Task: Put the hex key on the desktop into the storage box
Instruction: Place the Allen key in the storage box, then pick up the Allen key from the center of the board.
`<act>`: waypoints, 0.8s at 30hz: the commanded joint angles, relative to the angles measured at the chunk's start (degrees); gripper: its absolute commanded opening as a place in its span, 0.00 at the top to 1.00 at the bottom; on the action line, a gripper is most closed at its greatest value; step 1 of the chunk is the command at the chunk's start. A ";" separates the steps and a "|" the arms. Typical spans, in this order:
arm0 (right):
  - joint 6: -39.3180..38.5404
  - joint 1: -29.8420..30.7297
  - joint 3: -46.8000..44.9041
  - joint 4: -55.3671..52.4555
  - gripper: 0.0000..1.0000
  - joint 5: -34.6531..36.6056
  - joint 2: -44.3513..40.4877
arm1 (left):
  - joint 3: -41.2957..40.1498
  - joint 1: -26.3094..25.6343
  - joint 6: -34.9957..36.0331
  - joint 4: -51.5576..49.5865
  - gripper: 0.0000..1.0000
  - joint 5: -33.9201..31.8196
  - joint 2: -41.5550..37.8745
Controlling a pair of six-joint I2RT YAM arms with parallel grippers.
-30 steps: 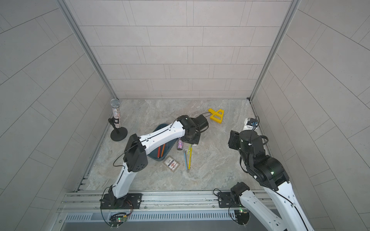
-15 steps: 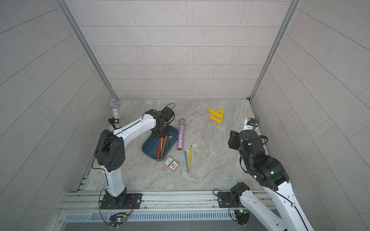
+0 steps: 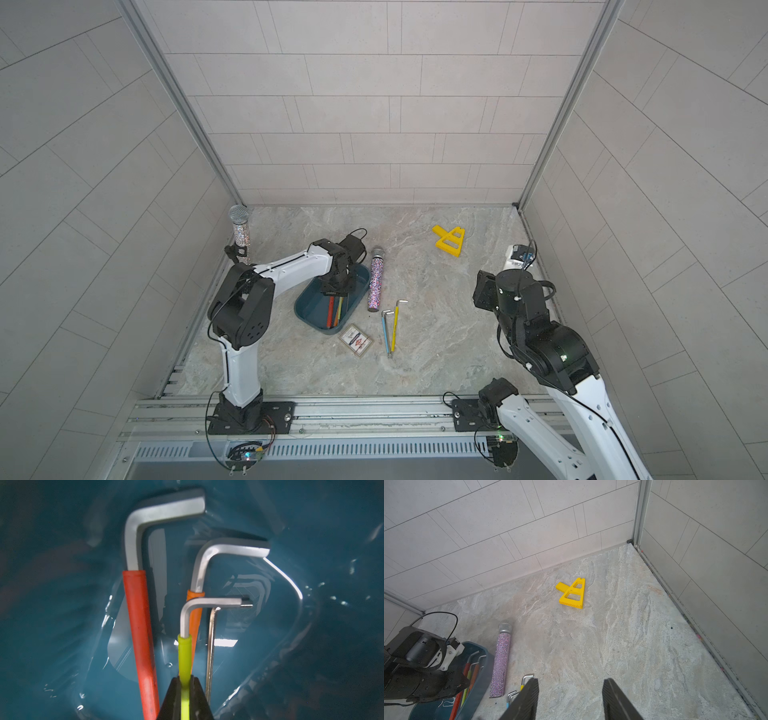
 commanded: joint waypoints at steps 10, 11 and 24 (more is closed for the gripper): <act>0.61 0.10 0.48 0.01 0.46 -0.01 -0.08 | 0.12 -0.93 0.23 -0.46 0.73 -0.47 -0.38; 0.66 0.11 0.53 0.01 0.46 -0.01 -0.09 | 0.25 -1.00 0.25 -0.64 0.73 -0.80 -0.60; 0.79 0.13 0.26 0.26 0.46 0.08 -0.17 | 7.14 -10.52 -5.92 -5.12 0.72 -7.97 -8.49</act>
